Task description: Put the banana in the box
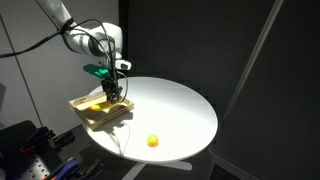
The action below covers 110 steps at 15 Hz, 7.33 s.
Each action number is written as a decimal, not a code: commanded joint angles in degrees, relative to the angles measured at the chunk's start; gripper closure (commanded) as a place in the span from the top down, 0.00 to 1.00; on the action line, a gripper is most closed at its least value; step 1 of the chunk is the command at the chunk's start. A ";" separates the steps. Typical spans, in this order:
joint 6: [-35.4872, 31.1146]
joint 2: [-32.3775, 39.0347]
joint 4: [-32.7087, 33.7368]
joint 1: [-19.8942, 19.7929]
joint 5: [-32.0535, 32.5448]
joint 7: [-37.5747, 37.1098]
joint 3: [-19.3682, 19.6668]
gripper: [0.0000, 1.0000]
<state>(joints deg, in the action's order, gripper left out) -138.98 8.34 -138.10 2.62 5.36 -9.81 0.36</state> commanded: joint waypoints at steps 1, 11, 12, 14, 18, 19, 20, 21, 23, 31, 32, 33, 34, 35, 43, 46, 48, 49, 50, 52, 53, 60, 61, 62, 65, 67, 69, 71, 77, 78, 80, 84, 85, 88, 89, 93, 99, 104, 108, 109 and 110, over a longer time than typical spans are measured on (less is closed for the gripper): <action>-0.97 -1.18 -0.40 -0.01 0.74 -0.20 -0.09 0.12; -0.79 -0.01 0.08 -0.13 0.00 0.03 -0.15 0.37; -0.79 -0.01 0.08 -0.13 0.00 0.03 -0.15 0.37; -0.79 -0.01 0.08 -0.13 0.00 0.03 -0.15 0.37; -0.74 -0.10 0.09 -0.11 -0.07 0.16 -0.20 0.12; -0.71 -0.15 0.10 -0.07 -0.21 0.31 -0.28 0.12; -0.62 -0.12 0.14 -0.01 -0.21 0.30 -0.34 0.12; -0.56 -0.11 0.21 0.11 -0.08 0.18 -0.44 0.12; -0.49 -0.16 0.32 0.26 -0.21 0.21 -0.73 0.12; -0.43 0.43 0.84 2.24 0.10 -0.63 -2.62 0.12; -0.45 0.57 0.99 2.58 0.18 -0.66 -2.84 0.12; -0.35 0.66 1.14 2.87 0.20 -0.65 -3.02 0.12; -0.29 0.89 1.41 3.16 0.27 -0.72 -3.19 0.12; -0.25 1.10 1.68 3.39 0.33 -0.79 -3.37 0.12; 1.07 4.96 6.30 4.66 0.23 -1.56 -3.71 0.12; 1.34 6.57 7.92 5.10 0.29 -1.90 -3.66 0.12; 1.47 7.56 8.85 5.55 0.31 -2.11 -3.71 0.12; 1.53 8.05 9.30 5.83 0.34 -2.27 -3.74 0.12; 1.51 8.47 9.67 6.14 0.45 -2.48 -3.74 0.12; 1.54 9.30 10.45 6.78 0.47 -2.91 -3.77 0.12; 1.51 9.63 10.76 7.14 0.55 -3.20 -3.78 0.12; 1.62 11.16 12.31 8.57 0.66 -4.05 -3.57 0.24; 1.69 11.26 12.43 8.63 0.62 -4.10 -3.55 0.61; 1.70 11.31 12.45 8.65 0.64 -4.09 -3.52 0.61; 1.66 11.09 12.31 8.61 0.55 -3.97 -3.54 0.80; 1.81 10.75 12.16 8.49 0.30 -3.92 -3.58 0.97; 2.48 10.19 11.87 8.64 0.14 -5.50 -3.27 1.00; 2.85 9.72 11.50 8.64 -0.19 -7.43 -3.11 1.00; 3.63 7.31 9.95 8.23 -1.25 -11.82 -2.93 1.00; 4.01 6.77 9.77 8.10 -1.41 -11.78 -3.02 1.00; 4.54 5.46 9.17 7.92 -1.48 -11.86 -3.11 1.00; 6.23 2.07 7.73 7.56 -1.38 -11.85 -3.28 1.00; 6.55 1.20 7.33 7.47 -1.27 -11.87 -3.31 1.00; 7.48 -1.65 5.91 7.11 -1.22 -11.82 -3.49 1.00; 7.77 -2.72 5.42 6.98 -1.21 -11.80 -3.56 1.00; 7.88 -6.54 3.57 6.30 -1.38 -11.68 -3.73 1.00; 7.76 -12.44 0.66 4.86 -4.44 -10.46 -4.08 1.00; 8.23 -16.93 -0.97 4.30 -6.99 -10.09 -4.35 1.00; 10.92 -20.35 -1.68 4.10 -8.54 -8.87 -4.50 1.00; 11.97 -21.20 -1.72 4.06 -8.87 -8.39 -4.48 1.00; 13.18 -22.01 -1.73 4.02 -9.24 -7.73 -4.45 1.00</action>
<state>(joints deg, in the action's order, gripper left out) -129.04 -9.74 -138.58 7.77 -1.80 -20.16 -3.37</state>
